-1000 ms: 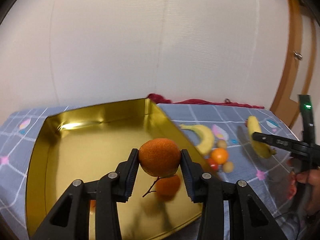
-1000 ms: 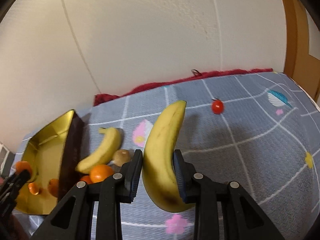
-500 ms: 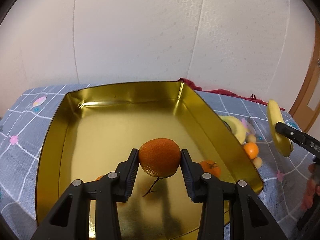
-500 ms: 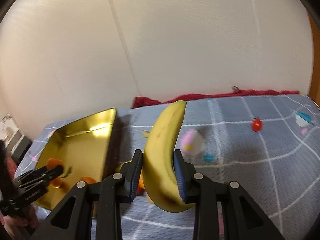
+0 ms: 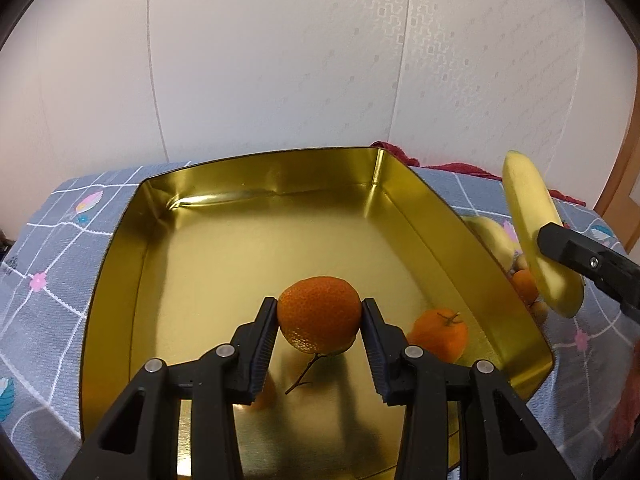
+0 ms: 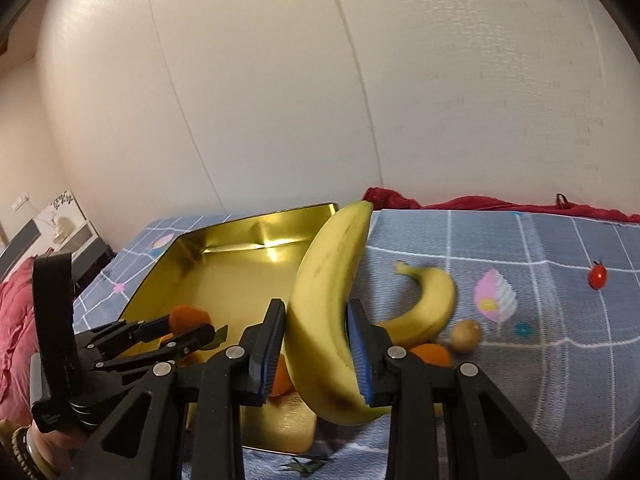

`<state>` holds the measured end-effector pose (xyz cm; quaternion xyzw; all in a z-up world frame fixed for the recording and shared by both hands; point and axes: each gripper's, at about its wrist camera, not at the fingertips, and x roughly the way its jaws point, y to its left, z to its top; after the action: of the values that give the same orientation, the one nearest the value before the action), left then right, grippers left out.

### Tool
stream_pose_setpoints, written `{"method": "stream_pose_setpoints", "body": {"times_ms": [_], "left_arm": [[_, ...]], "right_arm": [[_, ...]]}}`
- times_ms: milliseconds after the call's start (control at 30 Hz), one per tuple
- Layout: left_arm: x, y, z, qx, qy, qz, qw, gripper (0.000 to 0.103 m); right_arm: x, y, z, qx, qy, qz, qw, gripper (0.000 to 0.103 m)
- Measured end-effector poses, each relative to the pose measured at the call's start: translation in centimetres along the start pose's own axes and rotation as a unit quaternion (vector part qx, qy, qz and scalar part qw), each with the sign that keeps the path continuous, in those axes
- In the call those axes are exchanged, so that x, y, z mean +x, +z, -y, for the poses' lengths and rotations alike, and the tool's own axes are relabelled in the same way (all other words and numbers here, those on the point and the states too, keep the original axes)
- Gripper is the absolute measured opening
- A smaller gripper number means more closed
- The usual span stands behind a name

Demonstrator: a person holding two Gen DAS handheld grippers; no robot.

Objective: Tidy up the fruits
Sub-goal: 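Carry the mandarin into the tray and open the left gripper while the right carries the banana, then lower the banana into the tray and open the right gripper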

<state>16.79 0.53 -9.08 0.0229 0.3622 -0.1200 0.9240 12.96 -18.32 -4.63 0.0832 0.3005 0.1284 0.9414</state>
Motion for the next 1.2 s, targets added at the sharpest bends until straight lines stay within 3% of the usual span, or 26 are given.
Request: {"method": "stream_pose_setpoints", "body": {"times_ms": [267, 533, 600, 700, 767, 833, 900, 1033, 1200], "left_arm": [[0.8, -0.3, -0.8, -0.008, 0.016, -0.022, 0.9996, 0.042], [1.1, -0.6, -1.2, -0.013, 0.030, -0.027, 0.9991, 0.043], [0.9, -0.6, -1.5, -0.022, 0.030, -0.020, 0.9991, 0.044], [0.0, -0.5, -2.3, -0.042, 0.028, 0.000, 0.9987, 0.046], [-0.6, -0.3, -3.0, -0.061, 0.030, 0.017, 0.9975, 0.049], [-1.4, -0.1, -4.0, -0.087, 0.033, 0.038, 0.9949, 0.065], [-2.1, 0.1, -5.1, -0.114, 0.033, 0.056, 0.9914, 0.071], [-2.3, 0.2, -5.9, -0.135, 0.036, 0.062, 0.9883, 0.078], [-2.3, 0.2, -5.1, -0.125, 0.026, 0.059, 0.9901, 0.083]], "right_arm": [[0.9, 0.0, -1.7, -0.012, 0.039, 0.003, 0.999, 0.032], [3.0, -0.8, -4.1, -0.042, 0.059, -0.024, 0.997, 0.031], [3.1, -0.9, -4.6, -0.052, 0.059, -0.020, 0.997, 0.015], [3.0, -0.7, -4.9, -0.052, 0.065, -0.011, 0.996, 0.014], [3.3, -0.5, -4.8, -0.047, 0.066, -0.011, 0.997, 0.014], [3.4, -0.5, -4.7, -0.043, 0.064, -0.012, 0.997, 0.014], [3.5, -0.5, -4.3, -0.037, 0.059, -0.018, 0.997, 0.014], [3.6, -0.5, -3.3, -0.015, 0.052, -0.030, 0.998, 0.016], [3.5, -0.5, -2.4, 0.003, 0.047, -0.033, 0.998, 0.021]]}}
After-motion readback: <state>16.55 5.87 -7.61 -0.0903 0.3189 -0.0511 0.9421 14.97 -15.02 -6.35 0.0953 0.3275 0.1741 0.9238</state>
